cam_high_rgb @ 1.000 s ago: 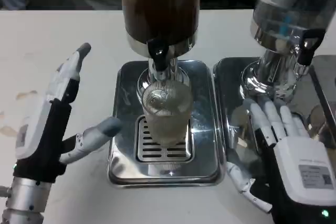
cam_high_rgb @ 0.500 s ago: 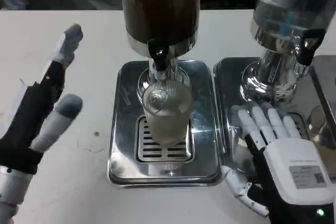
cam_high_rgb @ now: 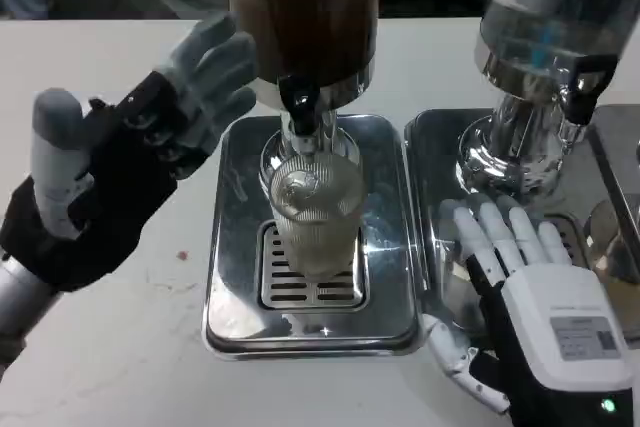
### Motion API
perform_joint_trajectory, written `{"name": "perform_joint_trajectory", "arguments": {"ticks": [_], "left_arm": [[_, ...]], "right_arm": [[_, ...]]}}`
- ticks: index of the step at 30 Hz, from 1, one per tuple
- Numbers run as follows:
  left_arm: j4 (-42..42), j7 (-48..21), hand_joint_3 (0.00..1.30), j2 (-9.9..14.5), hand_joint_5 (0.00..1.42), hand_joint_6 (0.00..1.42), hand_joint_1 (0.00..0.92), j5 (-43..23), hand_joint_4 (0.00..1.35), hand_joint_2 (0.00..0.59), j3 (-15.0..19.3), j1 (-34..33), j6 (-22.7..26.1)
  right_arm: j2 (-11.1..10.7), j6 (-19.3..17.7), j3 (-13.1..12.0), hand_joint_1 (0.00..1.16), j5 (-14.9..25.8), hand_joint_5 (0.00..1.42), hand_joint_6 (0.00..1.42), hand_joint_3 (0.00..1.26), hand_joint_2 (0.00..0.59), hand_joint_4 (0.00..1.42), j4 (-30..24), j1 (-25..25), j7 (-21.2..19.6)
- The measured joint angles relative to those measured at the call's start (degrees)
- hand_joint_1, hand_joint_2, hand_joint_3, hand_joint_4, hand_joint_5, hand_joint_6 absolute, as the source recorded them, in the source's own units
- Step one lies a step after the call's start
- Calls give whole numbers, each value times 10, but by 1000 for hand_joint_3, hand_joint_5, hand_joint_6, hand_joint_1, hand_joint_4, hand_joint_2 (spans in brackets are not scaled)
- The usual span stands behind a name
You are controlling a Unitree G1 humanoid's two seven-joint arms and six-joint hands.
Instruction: Grasp the cup under the faucet to collect the drink, then remove the cup.
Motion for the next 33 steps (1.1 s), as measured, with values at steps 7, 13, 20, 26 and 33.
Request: {"name": "perform_joint_trajectory", "arguments": {"ticks": [7,13,20,26,33], "left_arm": [[-3,-32,0,-14,0,0,0,6,0,26,25,-45,52],[21,-50,0,-16,0,0,0,26,0,21,39,-83,74],[61,-64,0,-18,0,0,0,60,0,18,41,-123,80],[75,-84,0,-29,0,0,0,90,0,18,32,-140,81],[60,-96,0,-41,0,0,0,112,0,16,12,-140,85]], "right_arm": [[12,0,-5,112,2,0,0,64,475,0,0,0,-2],[15,0,-15,123,3,0,0,64,473,0,0,1,-2],[28,0,-12,131,8,0,0,64,473,0,0,5,-3],[35,0,-12,137,10,0,0,61,473,0,0,10,-3],[41,0,-12,141,10,0,1,56,473,0,0,14,-5]]}}
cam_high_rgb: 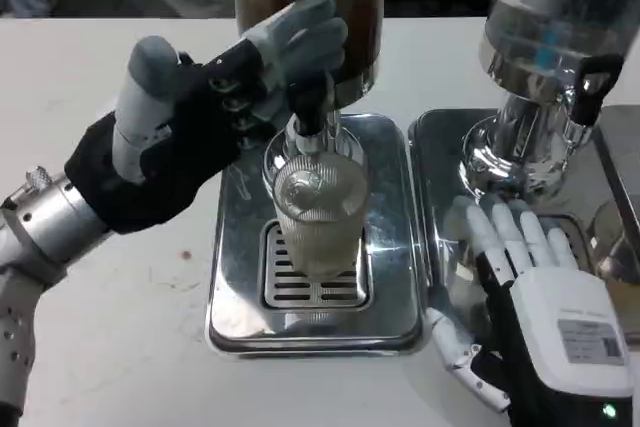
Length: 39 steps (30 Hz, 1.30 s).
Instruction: Grasp the cup under the faucet to collect the drink, then remove the cup.
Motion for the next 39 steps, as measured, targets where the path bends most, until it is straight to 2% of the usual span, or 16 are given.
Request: {"name": "perform_joint_trajectory", "arguments": {"ticks": [8,16,27,39], "left_arm": [[-26,0,0,9,0,0,0,35,0,17,-7,1,-7],[-69,5,0,42,0,0,0,101,0,17,-24,3,-57],[-99,22,0,64,0,0,0,142,0,14,-42,6,-85],[-127,44,0,72,0,0,0,167,0,14,-53,19,-99]], "right_arm": [[1,0,0,144,1,0,1,54,473,0,1,-1,0],[4,0,0,144,6,0,2,54,473,0,12,-7,-1],[4,0,2,146,8,0,2,54,472,0,17,-15,-4],[4,0,3,163,13,0,4,54,467,0,18,-15,-4]]}}
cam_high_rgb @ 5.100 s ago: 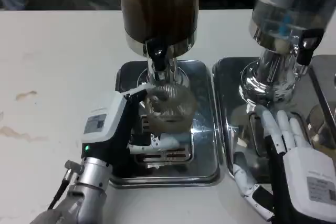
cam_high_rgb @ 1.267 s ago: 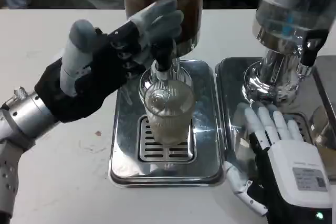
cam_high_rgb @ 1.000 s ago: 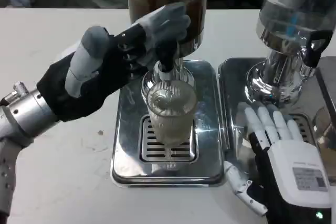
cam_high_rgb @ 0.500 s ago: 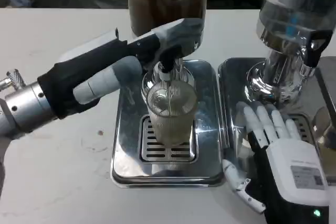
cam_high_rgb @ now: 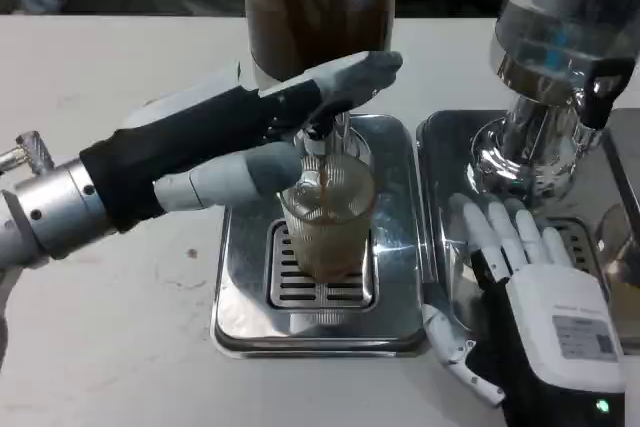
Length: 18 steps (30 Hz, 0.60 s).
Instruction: Grasp the cup under the faucet to collect the drink, then remove the cup.
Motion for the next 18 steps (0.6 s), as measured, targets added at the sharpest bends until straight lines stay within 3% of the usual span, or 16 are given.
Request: {"name": "perform_joint_trajectory", "arguments": {"ticks": [4,9,13,18], "left_arm": [[-10,11,0,6,0,0,0,11,0,13,-8,3,-7],[-14,20,0,9,0,0,0,17,0,13,-13,6,-11],[-16,25,0,11,0,0,0,20,0,13,-15,7,-13],[-19,31,0,11,0,0,0,20,0,13,-16,10,-14]], "right_arm": [[0,0,0,166,11,0,10,54,467,0,0,-2,0],[0,-3,-1,253,27,0,59,34,428,0,0,-7,0],[0,-19,-10,316,80,0,87,0,384,0,0,-17,12],[-2,-48,-20,400,167,0,97,0,331,0,3,-48,67]]}}
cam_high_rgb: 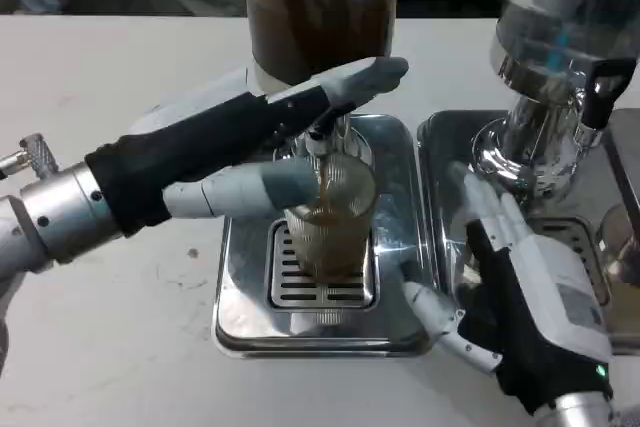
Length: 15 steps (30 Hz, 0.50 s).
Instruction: Grasp the cup under the faucet to collect the drink, then remove the cup.
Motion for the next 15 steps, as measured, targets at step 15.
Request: {"name": "perform_joint_trajectory", "arguments": {"ticks": [15], "left_arm": [[-17,16,0,3,0,0,0,3,0,13,-3,13,0]], "right_arm": [[17,-87,-25,522,160,0,0,0,272,0,117,-86,73]]}}
